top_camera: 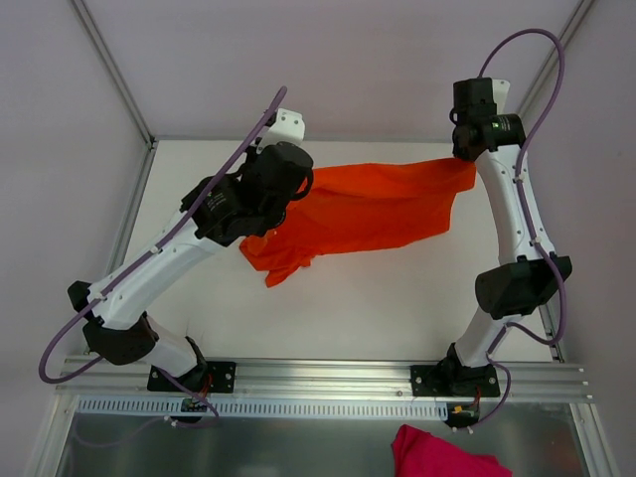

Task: Fold and stack the t-shirts
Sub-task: Flatten out the tshirt

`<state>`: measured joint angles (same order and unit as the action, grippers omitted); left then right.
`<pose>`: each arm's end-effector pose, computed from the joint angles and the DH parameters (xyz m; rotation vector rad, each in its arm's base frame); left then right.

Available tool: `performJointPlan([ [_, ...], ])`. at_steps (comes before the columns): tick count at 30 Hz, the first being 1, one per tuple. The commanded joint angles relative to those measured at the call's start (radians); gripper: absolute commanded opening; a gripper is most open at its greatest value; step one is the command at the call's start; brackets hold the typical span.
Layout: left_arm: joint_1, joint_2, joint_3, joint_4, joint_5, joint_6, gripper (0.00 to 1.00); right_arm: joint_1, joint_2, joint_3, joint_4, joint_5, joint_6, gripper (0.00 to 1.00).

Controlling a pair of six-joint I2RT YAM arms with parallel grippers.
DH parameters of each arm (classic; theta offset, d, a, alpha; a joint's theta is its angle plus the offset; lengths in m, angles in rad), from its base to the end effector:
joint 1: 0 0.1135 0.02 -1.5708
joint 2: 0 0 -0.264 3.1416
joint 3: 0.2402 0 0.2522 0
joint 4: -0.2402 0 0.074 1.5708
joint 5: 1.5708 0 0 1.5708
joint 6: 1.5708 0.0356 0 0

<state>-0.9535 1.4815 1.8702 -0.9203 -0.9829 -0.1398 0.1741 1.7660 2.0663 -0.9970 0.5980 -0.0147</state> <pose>0.1869 -0.2122 0.4773 0.2043 1.8542 0.2852 0.3647 0.0438 0.4359 0.1064 2.1855 -0.5849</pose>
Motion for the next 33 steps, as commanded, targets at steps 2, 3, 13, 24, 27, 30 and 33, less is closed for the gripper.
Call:
performJointPlan([
  [2,0.009,-0.058,0.043,0.077,-0.115,0.04,0.0,-0.005,-0.031,0.061,-0.04,0.089,-0.027,0.01],
  [3,0.009,-0.059,0.044,0.081,-0.123,0.045,0.0,-0.005,-0.034,0.063,-0.045,0.092,-0.027,0.01],
  [13,0.009,-0.108,0.05,-0.044,-0.016,-0.075,0.0,-0.024,-0.056,0.063,-0.229,-0.076,0.045,0.01],
  [24,-0.023,-0.256,-0.077,-0.218,0.342,-0.32,0.0,-0.002,-0.393,-0.371,-0.183,-0.297,0.076,0.01],
  [27,-0.143,-0.285,-0.111,-0.209,0.336,-0.334,0.0,0.001,-0.464,-0.411,-0.195,-0.288,0.062,0.01],
  [30,-0.203,-0.3,-0.08,-0.216,0.397,-0.337,0.0,-0.001,-0.508,-0.393,-0.239,-0.293,0.048,0.01],
  [33,-0.238,-0.317,-0.03,-0.212,0.483,-0.336,0.0,0.001,-0.546,-0.37,-0.262,-0.291,0.035,0.01],
])
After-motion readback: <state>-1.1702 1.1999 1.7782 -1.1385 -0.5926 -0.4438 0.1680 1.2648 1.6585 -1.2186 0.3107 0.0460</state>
